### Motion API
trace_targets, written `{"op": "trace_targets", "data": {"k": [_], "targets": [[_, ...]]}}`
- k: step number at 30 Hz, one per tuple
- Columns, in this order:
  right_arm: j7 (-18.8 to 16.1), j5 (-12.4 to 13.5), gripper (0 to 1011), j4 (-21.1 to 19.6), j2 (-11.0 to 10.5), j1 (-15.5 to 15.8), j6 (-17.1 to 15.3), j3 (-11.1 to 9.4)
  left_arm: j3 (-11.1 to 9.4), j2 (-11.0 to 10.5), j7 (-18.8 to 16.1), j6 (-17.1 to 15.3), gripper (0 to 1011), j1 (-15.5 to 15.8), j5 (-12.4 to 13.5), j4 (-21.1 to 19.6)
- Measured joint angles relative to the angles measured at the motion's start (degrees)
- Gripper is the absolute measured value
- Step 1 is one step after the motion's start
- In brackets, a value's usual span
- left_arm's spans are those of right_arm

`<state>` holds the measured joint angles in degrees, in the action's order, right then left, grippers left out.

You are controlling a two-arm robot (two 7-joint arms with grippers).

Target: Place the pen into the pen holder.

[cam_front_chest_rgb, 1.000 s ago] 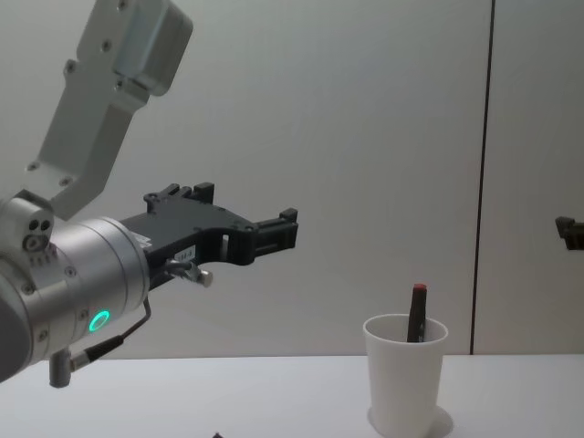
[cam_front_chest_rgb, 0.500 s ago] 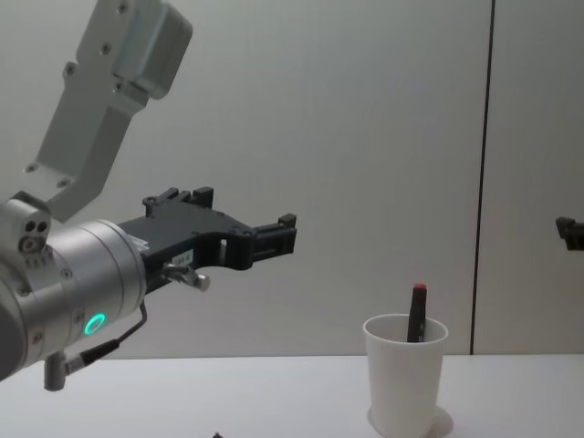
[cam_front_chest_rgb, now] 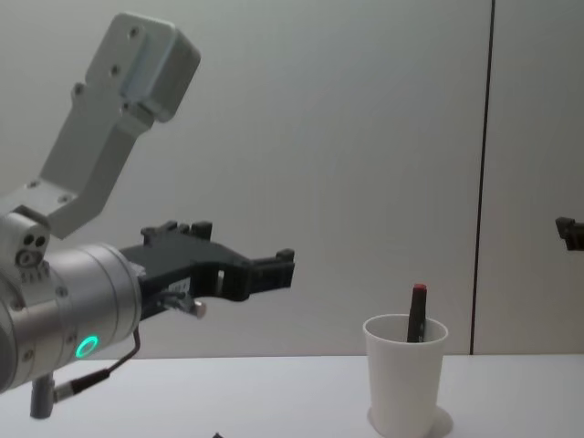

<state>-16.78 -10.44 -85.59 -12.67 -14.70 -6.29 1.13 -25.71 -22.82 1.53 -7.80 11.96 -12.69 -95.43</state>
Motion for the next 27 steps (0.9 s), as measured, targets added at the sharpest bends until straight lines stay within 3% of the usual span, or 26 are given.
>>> {"op": "trace_targets", "data": {"k": [11, 27], "targets": [[0.01, 0.00, 1001, 0.00, 0.00, 0.00, 0.00, 0.00, -0.28, 0.45, -2.66, -3.74, 1004, -1.78, -3.13, -0.66], [0.01, 0.00, 1001, 0.00, 0.00, 0.00, 0.00, 0.00, -0.88, 2.91, -5.70, -5.06, 1004, -2.83, -8.34, 2.34]]}}
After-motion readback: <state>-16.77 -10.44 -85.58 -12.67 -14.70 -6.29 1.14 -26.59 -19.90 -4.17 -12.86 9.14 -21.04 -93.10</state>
